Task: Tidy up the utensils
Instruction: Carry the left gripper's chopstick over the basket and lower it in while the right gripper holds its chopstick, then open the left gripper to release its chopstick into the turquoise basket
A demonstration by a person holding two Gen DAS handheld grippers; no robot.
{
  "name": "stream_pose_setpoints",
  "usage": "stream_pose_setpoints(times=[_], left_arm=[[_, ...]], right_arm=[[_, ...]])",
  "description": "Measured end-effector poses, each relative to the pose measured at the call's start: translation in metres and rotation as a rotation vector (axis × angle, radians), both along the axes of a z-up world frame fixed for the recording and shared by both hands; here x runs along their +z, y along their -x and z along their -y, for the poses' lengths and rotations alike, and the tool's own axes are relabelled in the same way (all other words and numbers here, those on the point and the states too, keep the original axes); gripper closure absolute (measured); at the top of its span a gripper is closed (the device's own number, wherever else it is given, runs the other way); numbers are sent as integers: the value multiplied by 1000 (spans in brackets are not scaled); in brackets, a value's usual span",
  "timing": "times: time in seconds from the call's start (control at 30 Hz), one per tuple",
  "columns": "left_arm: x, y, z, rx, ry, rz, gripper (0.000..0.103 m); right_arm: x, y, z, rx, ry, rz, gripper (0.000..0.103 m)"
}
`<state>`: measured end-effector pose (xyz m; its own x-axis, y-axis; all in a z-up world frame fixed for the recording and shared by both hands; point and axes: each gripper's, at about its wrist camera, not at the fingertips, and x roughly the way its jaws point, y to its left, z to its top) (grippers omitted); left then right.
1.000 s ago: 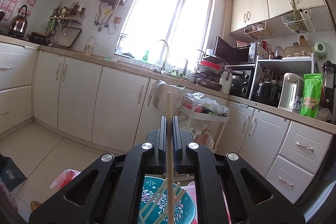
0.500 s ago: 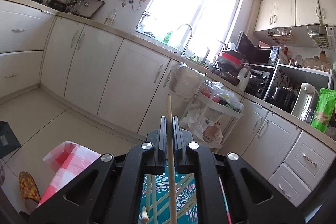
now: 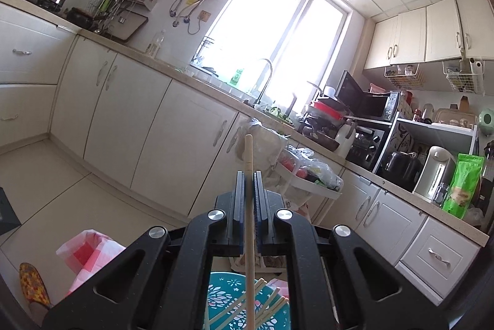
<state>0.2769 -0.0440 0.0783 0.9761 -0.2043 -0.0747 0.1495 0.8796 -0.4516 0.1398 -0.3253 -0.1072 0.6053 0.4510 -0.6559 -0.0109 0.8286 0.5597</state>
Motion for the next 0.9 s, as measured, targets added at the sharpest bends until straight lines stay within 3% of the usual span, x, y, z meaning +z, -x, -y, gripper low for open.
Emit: stream_pose_setpoints(times=[0.33, 0.53, 0.67, 0.9], left_arm=[[-24, -4, -1, 69, -42, -20, 98], [-26, -1, -7, 106, -9, -8, 98], [-23, 4, 6, 89, -78, 14, 98], [-53, 15, 23, 56, -186, -41, 98]], right_arm=[[-1, 0, 0, 0, -2, -1, 97], [-1, -1, 0, 1, -2, -4, 97], [-1, -1, 0, -1, -6, -5, 97], [-2, 0, 1, -3, -10, -5, 97]])
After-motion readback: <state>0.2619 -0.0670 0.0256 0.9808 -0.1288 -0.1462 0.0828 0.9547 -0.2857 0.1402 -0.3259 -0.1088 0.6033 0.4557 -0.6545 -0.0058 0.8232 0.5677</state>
